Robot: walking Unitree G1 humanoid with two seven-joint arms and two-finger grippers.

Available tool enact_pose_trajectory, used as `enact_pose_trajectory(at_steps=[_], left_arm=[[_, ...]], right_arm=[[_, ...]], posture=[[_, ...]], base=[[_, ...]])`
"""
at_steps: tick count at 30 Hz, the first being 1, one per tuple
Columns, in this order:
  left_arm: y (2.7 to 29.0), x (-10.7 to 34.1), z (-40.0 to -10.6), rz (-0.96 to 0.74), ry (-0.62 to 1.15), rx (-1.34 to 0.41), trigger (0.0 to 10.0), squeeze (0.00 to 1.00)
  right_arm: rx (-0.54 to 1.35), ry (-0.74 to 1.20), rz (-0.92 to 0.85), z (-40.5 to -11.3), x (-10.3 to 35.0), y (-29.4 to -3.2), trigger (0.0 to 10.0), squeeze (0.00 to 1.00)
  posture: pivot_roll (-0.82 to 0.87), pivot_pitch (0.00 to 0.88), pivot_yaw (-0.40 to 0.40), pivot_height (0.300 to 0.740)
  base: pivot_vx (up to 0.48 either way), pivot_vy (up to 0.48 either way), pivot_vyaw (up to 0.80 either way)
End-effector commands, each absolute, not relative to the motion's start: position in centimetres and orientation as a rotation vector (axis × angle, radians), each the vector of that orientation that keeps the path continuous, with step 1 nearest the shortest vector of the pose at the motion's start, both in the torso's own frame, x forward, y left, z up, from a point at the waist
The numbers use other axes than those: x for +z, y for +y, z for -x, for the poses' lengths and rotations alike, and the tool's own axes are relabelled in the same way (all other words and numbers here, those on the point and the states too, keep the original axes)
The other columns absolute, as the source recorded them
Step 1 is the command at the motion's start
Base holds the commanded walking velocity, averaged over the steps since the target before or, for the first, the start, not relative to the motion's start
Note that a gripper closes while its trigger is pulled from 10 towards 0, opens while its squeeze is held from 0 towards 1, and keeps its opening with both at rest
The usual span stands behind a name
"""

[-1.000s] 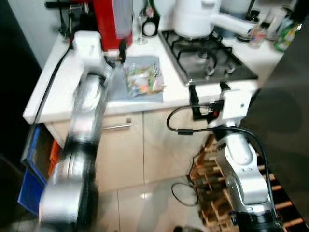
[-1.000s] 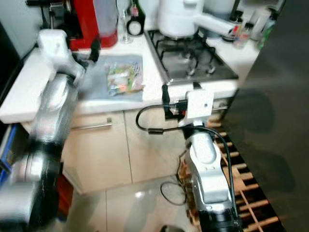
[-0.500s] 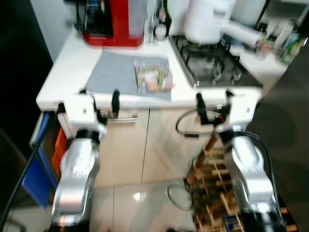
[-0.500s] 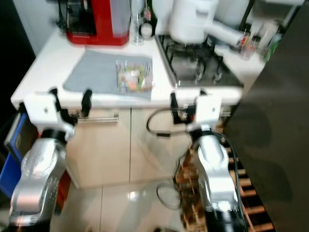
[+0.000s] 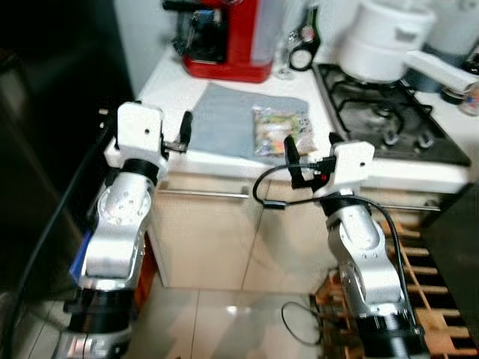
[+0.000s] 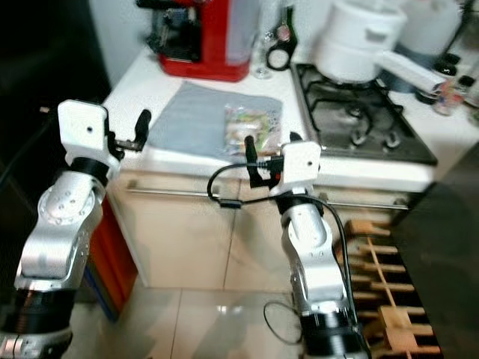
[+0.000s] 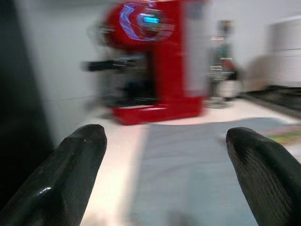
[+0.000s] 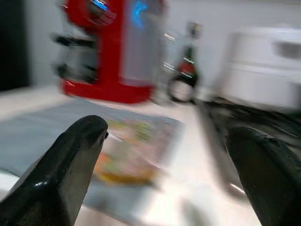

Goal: Restocking fridge

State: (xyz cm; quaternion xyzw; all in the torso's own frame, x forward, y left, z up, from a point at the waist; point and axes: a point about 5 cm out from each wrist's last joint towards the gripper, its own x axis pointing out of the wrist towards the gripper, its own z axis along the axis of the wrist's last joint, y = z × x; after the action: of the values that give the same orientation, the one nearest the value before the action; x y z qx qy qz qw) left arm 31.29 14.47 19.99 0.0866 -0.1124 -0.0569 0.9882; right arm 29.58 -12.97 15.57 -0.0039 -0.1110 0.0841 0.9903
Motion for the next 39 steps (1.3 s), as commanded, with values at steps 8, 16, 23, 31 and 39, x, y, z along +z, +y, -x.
enact_pose_trajectory(at_steps=[8, 16, 23, 31, 39], left_arm=[[13.7, 19.5, -31.2, -0.092, -0.202, -0.13, 10.0, 0.0], [13.4, 19.5, -31.2, -0.077, -0.208, -0.117, 10.0, 0.0], [13.4, 20.1, -31.6, -0.092, -0.237, -0.132, 10.0, 0.0], [13.9, 21.0, -31.8, -0.061, -0.265, -0.083, 10.0, 0.0], [14.1, 21.8, -32.2, -0.073, -0.293, -0.057, 10.0, 0.0]], right_arm=[[0.13, -0.26, 0.029, -29.4, 15.9, -13.4, 10.0, 0.08], [0.142, -0.256, 0.029, -29.5, 15.8, -13.4, 10.0, 0.08], [0.144, -0.258, 0.031, -29.8, 15.8, -13.5, 10.0, 0.07], [0.151, -0.261, 0.021, -29.9, 16.0, -13.4, 10.0, 0.09], [0.202, -0.261, -0.06, -29.8, 16.5, -12.6, 10.0, 0.08]], posture=[[-0.09, 0.0, -0.03, 0.74], [-0.08, 0.0, -0.037, 0.74], [-0.09, 0.0, -0.034, 0.74], [-0.09, 0.0, -0.035, 0.74], [-0.09, 0.0, -0.036, 0.74]], base=[[0.0, 0.0, -0.3], [0.438, 0.0, 0.0], [0.469, 0.0, 0.0], [0.467, 0.0, 0.0], [0.112, 0.0, 0.0]])
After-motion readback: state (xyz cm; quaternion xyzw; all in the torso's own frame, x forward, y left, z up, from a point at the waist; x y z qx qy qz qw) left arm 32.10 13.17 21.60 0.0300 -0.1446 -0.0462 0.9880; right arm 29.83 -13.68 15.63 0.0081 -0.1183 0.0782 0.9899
